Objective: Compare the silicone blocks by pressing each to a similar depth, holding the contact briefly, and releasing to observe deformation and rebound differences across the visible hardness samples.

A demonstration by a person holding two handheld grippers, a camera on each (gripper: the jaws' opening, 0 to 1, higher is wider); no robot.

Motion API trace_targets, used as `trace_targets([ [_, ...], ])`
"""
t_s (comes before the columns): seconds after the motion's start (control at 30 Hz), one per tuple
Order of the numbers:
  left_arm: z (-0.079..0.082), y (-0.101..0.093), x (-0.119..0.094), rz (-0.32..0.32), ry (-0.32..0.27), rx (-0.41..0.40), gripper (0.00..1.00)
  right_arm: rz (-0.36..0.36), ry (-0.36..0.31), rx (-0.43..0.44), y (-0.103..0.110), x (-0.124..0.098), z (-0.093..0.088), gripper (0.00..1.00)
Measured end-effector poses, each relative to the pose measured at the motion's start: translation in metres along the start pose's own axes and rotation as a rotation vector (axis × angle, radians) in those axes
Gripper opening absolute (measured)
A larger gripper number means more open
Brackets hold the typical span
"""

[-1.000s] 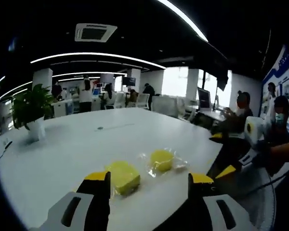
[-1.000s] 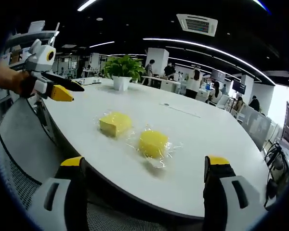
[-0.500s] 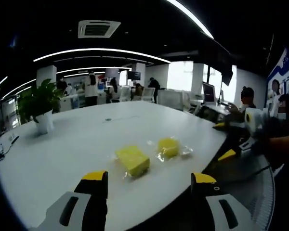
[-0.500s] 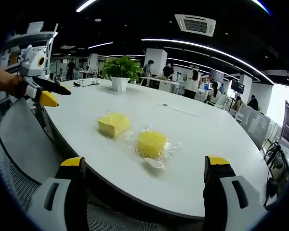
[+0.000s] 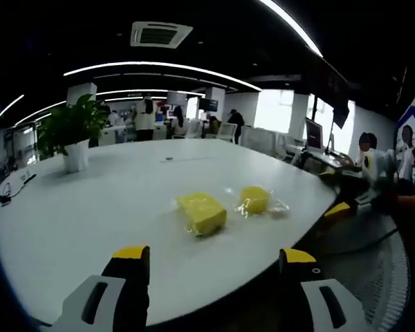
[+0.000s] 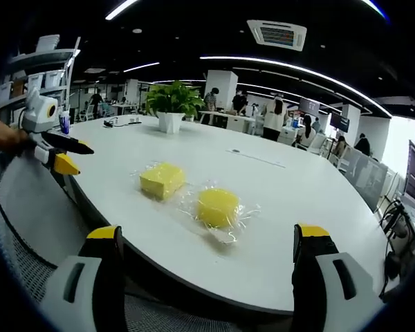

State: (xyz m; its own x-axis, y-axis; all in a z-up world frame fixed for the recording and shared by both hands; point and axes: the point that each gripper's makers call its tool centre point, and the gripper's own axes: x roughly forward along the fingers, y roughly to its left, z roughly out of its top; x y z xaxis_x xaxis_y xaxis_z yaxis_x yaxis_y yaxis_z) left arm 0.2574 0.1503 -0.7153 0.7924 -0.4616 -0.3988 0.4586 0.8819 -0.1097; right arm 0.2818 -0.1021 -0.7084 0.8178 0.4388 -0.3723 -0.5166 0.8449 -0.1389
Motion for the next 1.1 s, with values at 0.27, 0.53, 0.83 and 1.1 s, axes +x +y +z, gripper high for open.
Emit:
trace_targets([
  [0.27,0.001,-0.005,0.0,-0.03,-0.02,-0.006,0.82,-0.016,0.028,-0.02,-0.002,0.002,-0.005,0.96],
  [0.53,-0.005,-0.004,0.0,-0.005,0.006,0.039,0.82,-0.002,0.077,-0.029,0.001,0.002,-0.015,0.96],
  [0.83,-0.009,-0.005,0.001,-0.001,0.037,0.045,0.82,-0.029,0.085,-0.04,-0.005,0.003,-0.016,0.96],
  [1.1,-0.008,-0.003,0.002,-0.006,0.022,0.03,0.81,-0.075,0.065,-0.033,-0.014,0.003,-0.011,0.96],
])
